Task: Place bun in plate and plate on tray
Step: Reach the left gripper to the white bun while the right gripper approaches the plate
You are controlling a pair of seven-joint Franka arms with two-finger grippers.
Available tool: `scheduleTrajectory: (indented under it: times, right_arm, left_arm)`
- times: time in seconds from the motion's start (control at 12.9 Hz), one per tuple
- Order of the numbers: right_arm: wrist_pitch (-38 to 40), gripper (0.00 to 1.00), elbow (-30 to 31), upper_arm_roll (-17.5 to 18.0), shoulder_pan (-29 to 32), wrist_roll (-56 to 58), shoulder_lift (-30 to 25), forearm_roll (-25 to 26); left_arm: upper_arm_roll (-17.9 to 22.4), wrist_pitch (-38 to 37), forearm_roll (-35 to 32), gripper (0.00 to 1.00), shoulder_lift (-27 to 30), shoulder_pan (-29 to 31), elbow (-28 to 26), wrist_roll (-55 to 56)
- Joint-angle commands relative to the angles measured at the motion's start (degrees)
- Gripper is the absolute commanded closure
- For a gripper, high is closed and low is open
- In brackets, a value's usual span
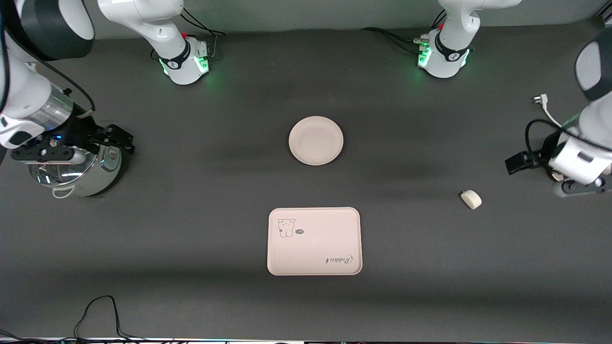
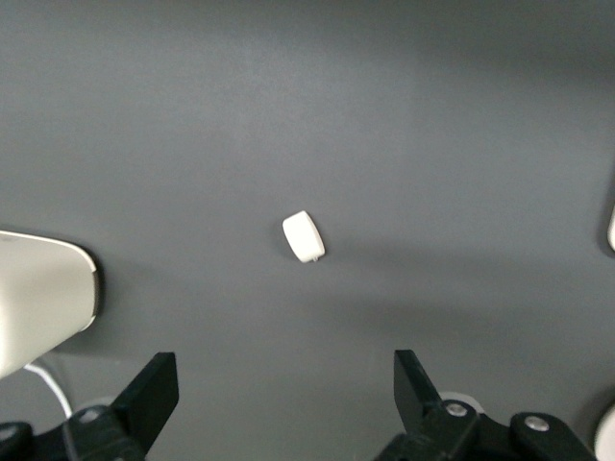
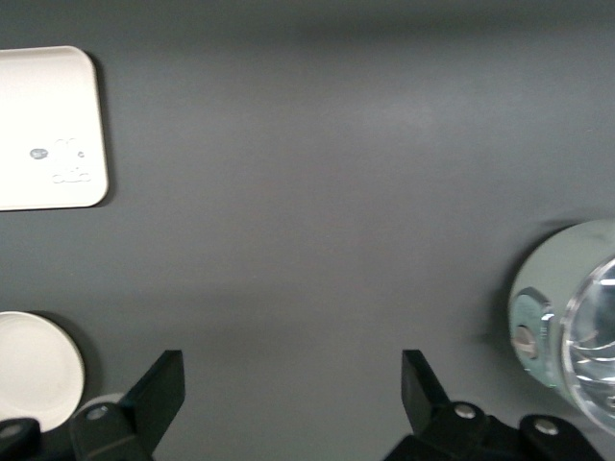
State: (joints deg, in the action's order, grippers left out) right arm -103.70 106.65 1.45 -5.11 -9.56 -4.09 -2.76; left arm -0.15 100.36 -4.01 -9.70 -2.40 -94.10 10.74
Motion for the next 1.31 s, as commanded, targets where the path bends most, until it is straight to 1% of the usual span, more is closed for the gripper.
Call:
scheduleTrajectory:
  times: [0.0, 0.15, 0.31, 0.46, 0.54, 0.7, 0.77, 1.01, 1.08, 1.24]
  right_arm:
    - [-5.7, 0.0, 5.6, 1.3, -1.6, -4.5, -1.1, -2.3]
    - [-7.3, 0.0, 7.3, 2.5, -2.7, -6.4, -1.0, -2.3]
    - [-9.2, 0.0, 9.7, 4.1, -2.8, -9.0, -1.2, -2.4]
    - [-12.9, 0.0, 13.2, 5.1, -2.9, -9.5, -1.4, -2.5]
    - [-14.8, 0.0, 14.9, 6.1, -3.4, -9.6, -1.4, -2.5]
    - [-18.5, 0.0, 18.1, 7.0, -3.9, -9.9, -1.4, -2.5]
    - [-19.3, 0.0, 18.8, 7.6, -4.0, -11.3, -1.4, -2.5]
    - [-20.2, 0.0, 18.7, 12.2, -4.6, -16.3, -0.6, -2.5]
    - [-21.2, 0.0, 18.7, 12.4, -4.6, -16.3, 0.0, -2.5]
    - [-23.0, 0.0, 18.8, 12.7, -4.7, -16.3, 1.5, -2.5]
  left_arm:
    - [0.1, 4.7, 0.0, 0.0, -6.1, 1.6, 0.1, -0.3]
    - [0.1, 8.2, 0.4, 0.0, -10.4, 2.4, -1.2, 0.2]
    - [0.1, 10.9, 0.6, 0.01, -13.1, 2.9, -3.1, 0.2]
    - [0.1, 16.6, 0.8, 0.01, -13.2, 3.5, -7.9, 0.3]
    - [0.1, 20.3, 0.9, 0.01, -13.4, 3.5, -10.2, 0.6]
    - [0.0, 28.7, 0.9, 0.01, -13.9, 3.5, -16.1, 2.4]
    - [0.0, 31.4, 0.9, 0.01, -14.2, 3.0, -18.3, 3.3]
    - [0.0, 38.5, 0.9, 0.01, -15.2, 2.9, -23.5, 4.9]
    - [0.0, 40.5, 0.9, 0.01, -15.4, 3.0, -24.6, 4.9]
    - [-0.1, 41.5, 0.9, 0.02, -15.8, 3.1, -25.6, 5.3]
